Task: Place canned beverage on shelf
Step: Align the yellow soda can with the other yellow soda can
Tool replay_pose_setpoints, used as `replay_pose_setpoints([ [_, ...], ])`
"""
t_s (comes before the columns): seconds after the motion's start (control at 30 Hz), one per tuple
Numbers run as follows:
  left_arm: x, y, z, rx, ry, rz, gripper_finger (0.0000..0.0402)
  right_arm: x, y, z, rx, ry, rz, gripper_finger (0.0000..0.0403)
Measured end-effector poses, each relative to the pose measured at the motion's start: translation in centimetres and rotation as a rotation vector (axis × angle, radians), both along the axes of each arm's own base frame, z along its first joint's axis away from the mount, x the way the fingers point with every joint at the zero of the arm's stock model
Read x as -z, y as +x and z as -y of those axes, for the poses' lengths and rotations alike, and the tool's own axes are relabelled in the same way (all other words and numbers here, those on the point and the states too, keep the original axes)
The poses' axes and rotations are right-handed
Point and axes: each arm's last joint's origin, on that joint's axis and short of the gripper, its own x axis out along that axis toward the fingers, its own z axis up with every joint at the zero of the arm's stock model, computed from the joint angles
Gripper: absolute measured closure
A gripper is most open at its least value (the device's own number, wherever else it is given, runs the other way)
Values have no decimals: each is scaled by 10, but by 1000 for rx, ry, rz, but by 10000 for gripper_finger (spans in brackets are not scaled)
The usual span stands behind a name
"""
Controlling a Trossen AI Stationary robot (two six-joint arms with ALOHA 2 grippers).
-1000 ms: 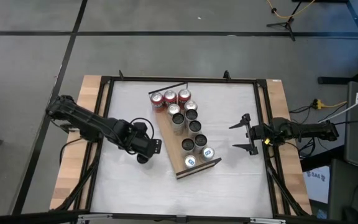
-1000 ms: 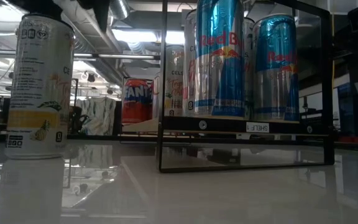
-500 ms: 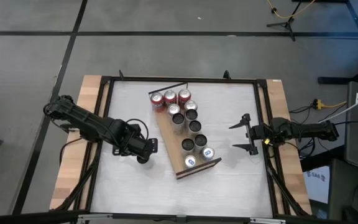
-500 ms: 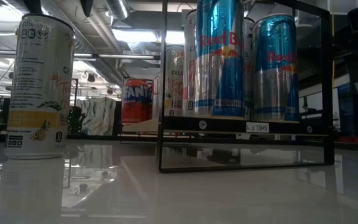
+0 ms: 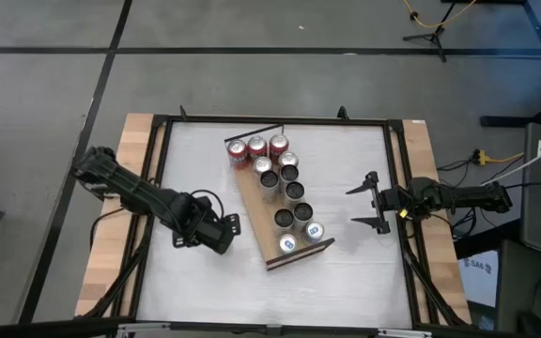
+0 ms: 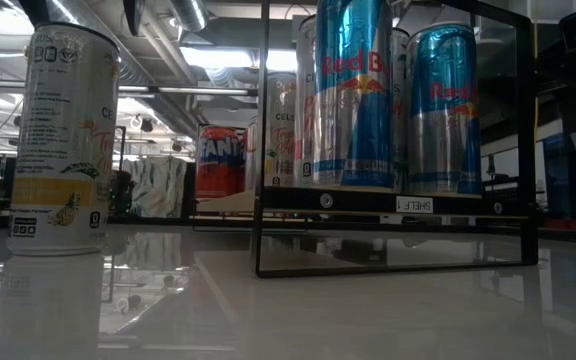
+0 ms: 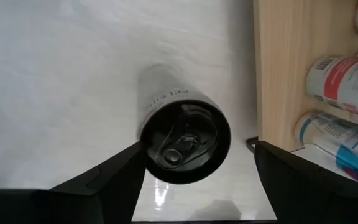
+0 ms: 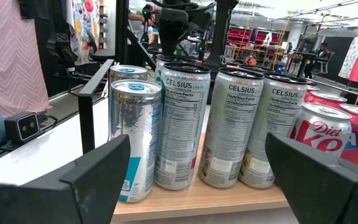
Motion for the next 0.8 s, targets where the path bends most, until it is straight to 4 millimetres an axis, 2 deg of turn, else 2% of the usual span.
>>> replay_pose_setpoints([
  [0.53, 5, 4, 2, 4, -1, -16, 111, 0, 0, 0, 0, 0, -2, 36],
  [0.8, -5, 5, 2, 2, 1, 8, 111, 0, 0, 0, 0, 0, -2, 36],
])
